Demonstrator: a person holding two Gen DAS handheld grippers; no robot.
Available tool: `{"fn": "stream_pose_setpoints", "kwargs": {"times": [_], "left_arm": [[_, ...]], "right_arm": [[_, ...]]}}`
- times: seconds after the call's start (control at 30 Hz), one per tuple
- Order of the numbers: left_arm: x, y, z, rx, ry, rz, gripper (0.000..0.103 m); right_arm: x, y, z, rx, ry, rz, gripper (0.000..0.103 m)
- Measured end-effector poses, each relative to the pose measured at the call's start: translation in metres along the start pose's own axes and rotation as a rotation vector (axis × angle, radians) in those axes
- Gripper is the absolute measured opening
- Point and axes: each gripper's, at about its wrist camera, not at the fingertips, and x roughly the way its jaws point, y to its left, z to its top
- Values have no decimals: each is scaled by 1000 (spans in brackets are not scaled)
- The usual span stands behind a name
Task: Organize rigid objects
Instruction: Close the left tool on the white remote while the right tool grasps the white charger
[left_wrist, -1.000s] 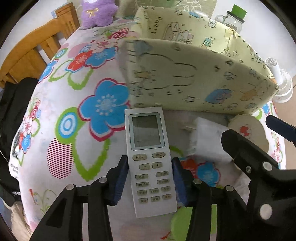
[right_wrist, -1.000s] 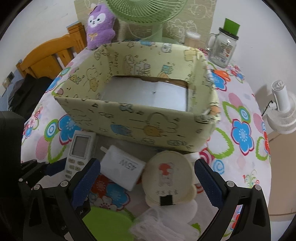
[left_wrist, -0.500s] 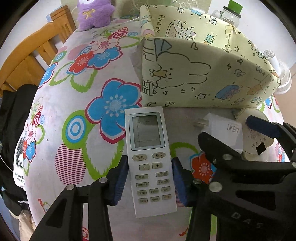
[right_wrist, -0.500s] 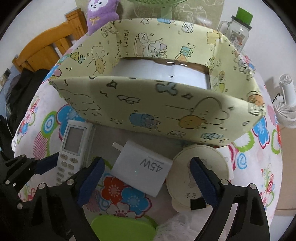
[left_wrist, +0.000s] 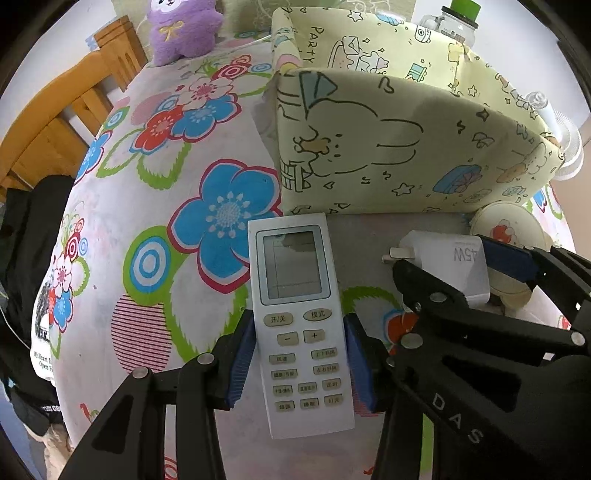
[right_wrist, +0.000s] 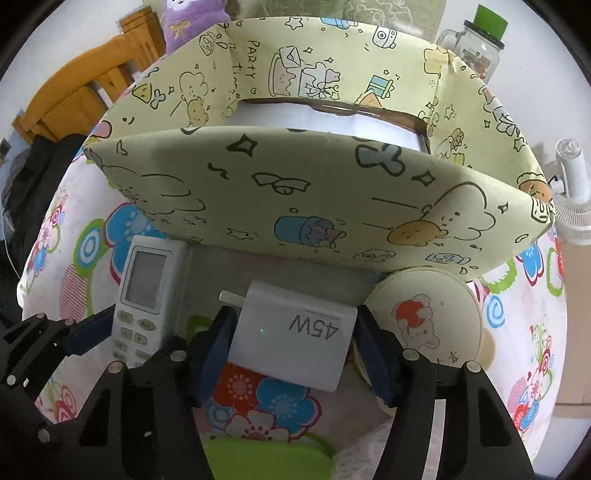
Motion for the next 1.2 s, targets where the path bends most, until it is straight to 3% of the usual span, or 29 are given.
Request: {"fn": "stream_pose_setpoints", "kwargs": {"times": [0.2, 0.33, 0.47, 1.2], "left_arm": [[4, 2, 5, -11, -1, 8, 63], [3, -4, 9, 49, -25, -10, 46], [3, -10, 10, 88, -32, 1, 45], [-40, -3, 3, 74, -54, -11, 45]], "right_arm": [[-2, -6, -1, 27, 9, 15, 65], [-3, -15, 2, 34, 10, 13, 64], [-4, -14, 2, 36, 12, 15, 63], [-63, -30, -27, 40, -43, 10, 62]]}}
